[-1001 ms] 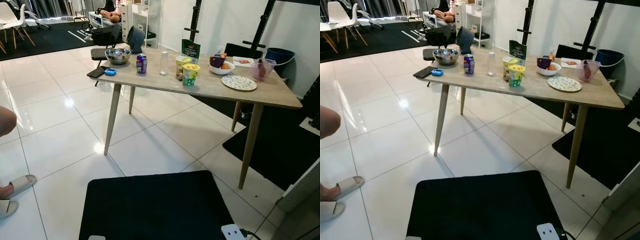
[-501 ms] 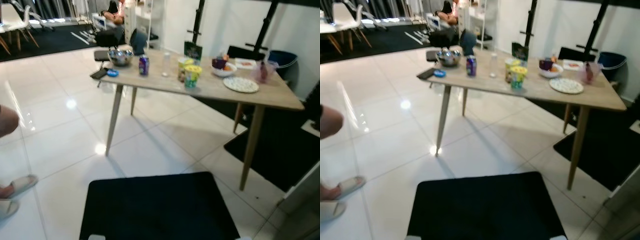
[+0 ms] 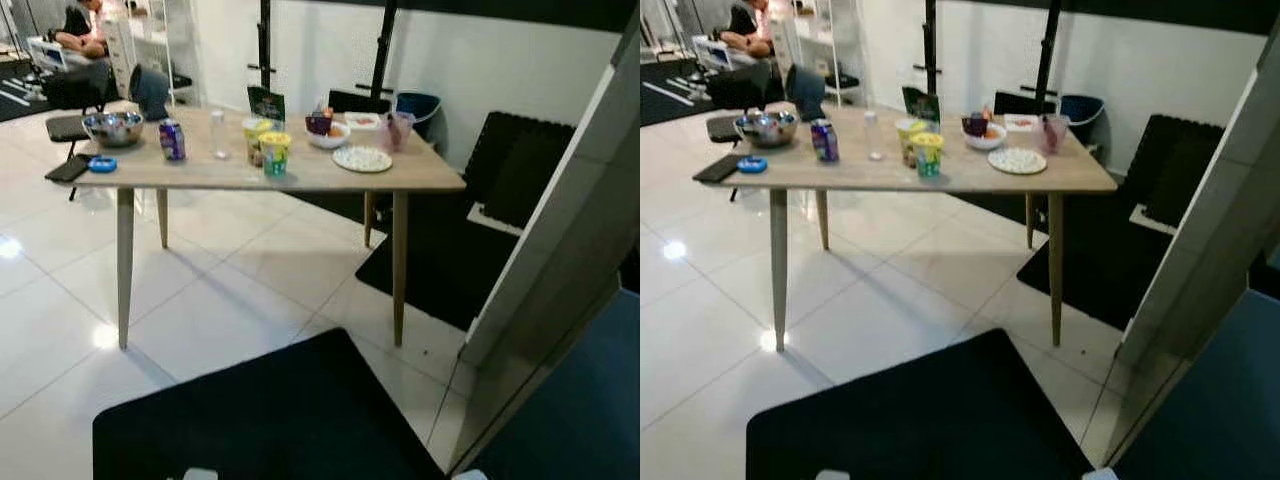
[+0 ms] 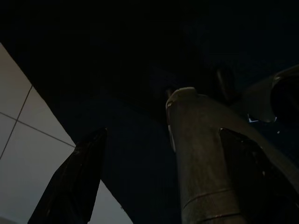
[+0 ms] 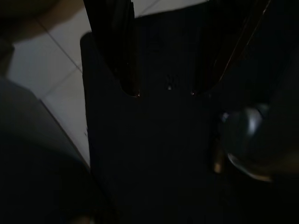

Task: Restocking fridge

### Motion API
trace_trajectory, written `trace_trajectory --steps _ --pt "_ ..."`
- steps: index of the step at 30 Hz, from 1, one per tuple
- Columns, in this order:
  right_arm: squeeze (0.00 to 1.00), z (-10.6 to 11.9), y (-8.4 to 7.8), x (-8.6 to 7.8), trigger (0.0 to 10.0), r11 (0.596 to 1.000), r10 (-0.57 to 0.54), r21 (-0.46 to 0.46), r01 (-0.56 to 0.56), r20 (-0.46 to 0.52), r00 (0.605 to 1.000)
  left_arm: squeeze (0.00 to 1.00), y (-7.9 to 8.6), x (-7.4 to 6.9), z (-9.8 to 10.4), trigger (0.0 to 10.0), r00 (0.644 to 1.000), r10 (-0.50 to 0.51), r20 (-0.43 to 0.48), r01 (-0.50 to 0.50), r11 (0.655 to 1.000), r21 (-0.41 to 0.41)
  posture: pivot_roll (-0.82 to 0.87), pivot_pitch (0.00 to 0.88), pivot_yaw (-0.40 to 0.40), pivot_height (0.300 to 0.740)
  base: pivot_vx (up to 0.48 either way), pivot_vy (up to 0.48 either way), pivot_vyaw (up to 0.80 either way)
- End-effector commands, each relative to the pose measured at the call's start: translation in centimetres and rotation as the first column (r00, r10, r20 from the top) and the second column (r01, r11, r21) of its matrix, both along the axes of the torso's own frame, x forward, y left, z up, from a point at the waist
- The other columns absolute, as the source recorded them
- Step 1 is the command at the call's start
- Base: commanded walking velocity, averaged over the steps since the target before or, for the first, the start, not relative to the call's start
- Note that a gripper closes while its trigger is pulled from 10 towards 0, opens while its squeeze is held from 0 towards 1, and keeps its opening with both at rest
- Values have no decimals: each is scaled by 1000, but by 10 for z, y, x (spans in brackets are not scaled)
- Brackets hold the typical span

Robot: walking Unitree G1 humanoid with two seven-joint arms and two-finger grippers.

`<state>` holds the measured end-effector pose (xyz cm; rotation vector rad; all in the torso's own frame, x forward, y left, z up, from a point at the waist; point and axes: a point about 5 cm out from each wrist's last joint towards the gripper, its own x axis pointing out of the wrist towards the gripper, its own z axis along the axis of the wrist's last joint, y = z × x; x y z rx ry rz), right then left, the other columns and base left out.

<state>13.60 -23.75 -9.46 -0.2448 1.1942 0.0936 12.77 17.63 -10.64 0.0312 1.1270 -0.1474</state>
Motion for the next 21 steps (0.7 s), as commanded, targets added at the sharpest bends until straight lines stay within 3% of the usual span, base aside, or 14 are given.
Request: trace_trajectory --steps 1,4,6,11,21 --pt "0 1 -6 -3 10000 1000 -5 -11 5 -3 1000 0 -5 -11 -4 10000 997 -47 -53 47 999 -11 -18 0 -43 740 0 -480 0" --pt "0 1 -11 -7 10000 1000 -8 -14 8 -9 1000 0 -6 -13 -4 10000 996 -68 -64 67 998 -16 -19 0 -44 740 0 -480 0" --pt "0 1 -16 -10 10000 1000 -11 -20 10 -13 1000 0 -4 -12 -4 10000 998 -30 -59 30 999 -12 -22 0 -41 740 0 -472 0" --pt "0 2 -22 -13 10000 999 -19 -26 18 -15 1000 0 -4 -12 -4 10000 998 -18 -54 18 1000 -4 -24 0 -41 740 0 0 0" --pt "0 1 3 4 10000 999 35 -23 -35 9 999 0 -2 -14 -5 10000 998 -33 -60 34 999 6 -23 0 -38 740 0 0 0"
